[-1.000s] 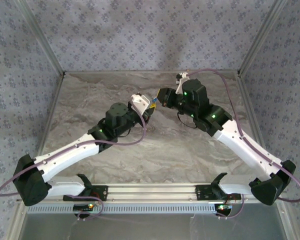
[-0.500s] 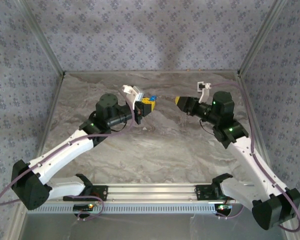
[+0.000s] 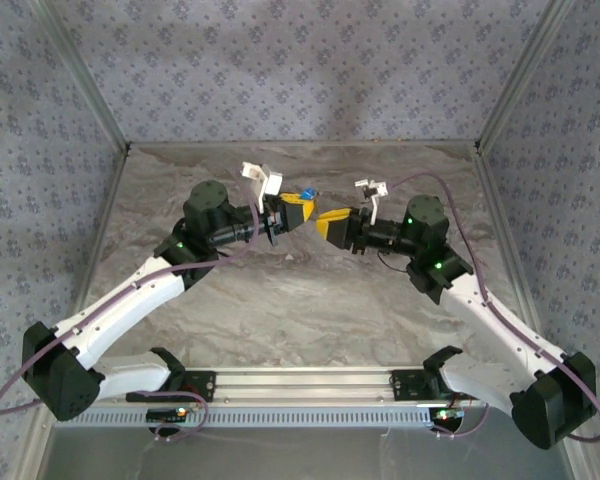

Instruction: Remove the keys from the keyring

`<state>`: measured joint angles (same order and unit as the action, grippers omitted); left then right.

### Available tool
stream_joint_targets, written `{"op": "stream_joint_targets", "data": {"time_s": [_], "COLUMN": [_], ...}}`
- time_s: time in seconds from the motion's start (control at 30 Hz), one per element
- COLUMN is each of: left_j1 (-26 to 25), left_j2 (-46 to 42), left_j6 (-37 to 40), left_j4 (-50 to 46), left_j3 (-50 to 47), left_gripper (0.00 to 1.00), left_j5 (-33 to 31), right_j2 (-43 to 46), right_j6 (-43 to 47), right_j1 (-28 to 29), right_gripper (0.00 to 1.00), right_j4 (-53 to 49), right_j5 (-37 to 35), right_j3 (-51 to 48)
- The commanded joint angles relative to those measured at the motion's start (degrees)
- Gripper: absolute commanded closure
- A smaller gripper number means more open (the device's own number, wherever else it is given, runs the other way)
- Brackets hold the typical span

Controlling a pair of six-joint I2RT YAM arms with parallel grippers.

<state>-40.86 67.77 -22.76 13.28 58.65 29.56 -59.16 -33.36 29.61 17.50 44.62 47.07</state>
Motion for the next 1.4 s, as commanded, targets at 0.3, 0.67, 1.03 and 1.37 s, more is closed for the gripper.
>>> {"op": "stream_joint_targets", "data": {"time_s": [0.3,0.67,1.03,1.37], "left_j1": [0.1,0.1,0.1,0.1], "left_j2": [-1.7,-2.2,-2.3,-2.8], "left_j6": [-3.0,-3.5,-4.2,-4.6], "left_j4": [3.9,4.2,4.8,5.5], "left_j3": [1.5,1.5,1.5,1.6], "left_gripper": [1.00,1.00,1.00,1.00], "left_j5": [5.8,6.7,7.5,7.4], "right_j2": [-0.3,0.8,-0.7,-1.7], "right_j6": [-0.8,-1.2,-1.6,-1.7], "right_j1": [0.9,-0.8,0.3,1.4], "right_gripper": [0.72,0.57,0.76,0.86], "right_j4": [7.2,6.6,8.0,7.3], "right_j5": [3.2,-1.7,3.0,5.0], "right_j3": [2.3,2.4,4.6,5.5]}}
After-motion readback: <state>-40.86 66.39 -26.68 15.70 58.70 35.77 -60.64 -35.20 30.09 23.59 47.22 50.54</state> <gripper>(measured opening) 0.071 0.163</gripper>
